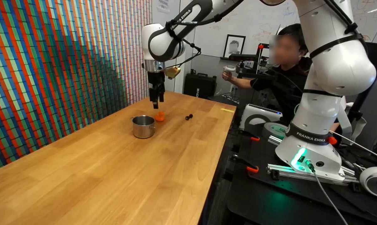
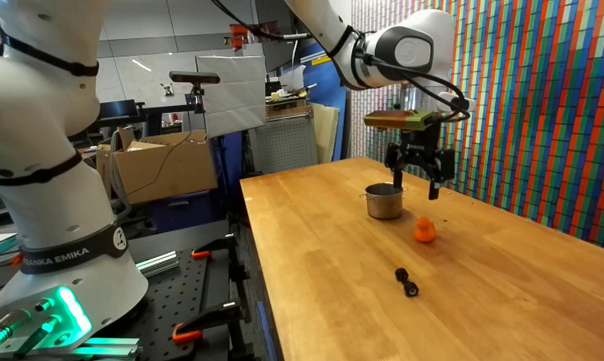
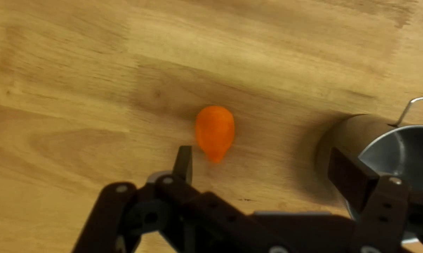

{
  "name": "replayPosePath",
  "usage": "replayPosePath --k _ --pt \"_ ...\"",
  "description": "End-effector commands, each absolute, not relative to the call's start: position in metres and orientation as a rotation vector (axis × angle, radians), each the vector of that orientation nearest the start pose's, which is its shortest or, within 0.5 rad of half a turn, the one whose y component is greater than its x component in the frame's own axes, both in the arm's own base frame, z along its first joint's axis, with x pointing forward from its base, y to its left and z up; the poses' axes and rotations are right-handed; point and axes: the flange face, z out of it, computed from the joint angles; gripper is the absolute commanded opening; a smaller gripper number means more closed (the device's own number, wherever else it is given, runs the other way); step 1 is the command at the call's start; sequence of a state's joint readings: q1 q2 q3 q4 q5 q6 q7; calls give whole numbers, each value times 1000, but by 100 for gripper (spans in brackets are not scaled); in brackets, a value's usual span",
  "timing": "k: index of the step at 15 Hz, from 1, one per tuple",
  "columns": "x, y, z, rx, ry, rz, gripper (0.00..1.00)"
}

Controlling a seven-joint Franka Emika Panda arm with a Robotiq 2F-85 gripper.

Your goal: Put the orange object in the silver pot

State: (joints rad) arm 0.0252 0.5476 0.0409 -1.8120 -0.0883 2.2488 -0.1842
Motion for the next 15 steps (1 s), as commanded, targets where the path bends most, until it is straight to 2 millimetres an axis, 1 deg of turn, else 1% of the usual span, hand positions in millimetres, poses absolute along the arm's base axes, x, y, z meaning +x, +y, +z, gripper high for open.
replayPosePath --k 1,4,6,8,9,10,13,15 --pt "652 27 197 -3176 -561 164 100" --pt "649 21 171 -3188 -569 188 100" --pt "642 20 158 -3189 -563 200 100" --pt "638 20 146 -3190 -543 165 100" --pt "637 21 141 -3189 -526 126 75" --pt "636 21 137 -3187 -509 98 74" --pt "634 23 138 -3179 -482 0 49" --pt "633 22 141 -3179 -462 -49 36"
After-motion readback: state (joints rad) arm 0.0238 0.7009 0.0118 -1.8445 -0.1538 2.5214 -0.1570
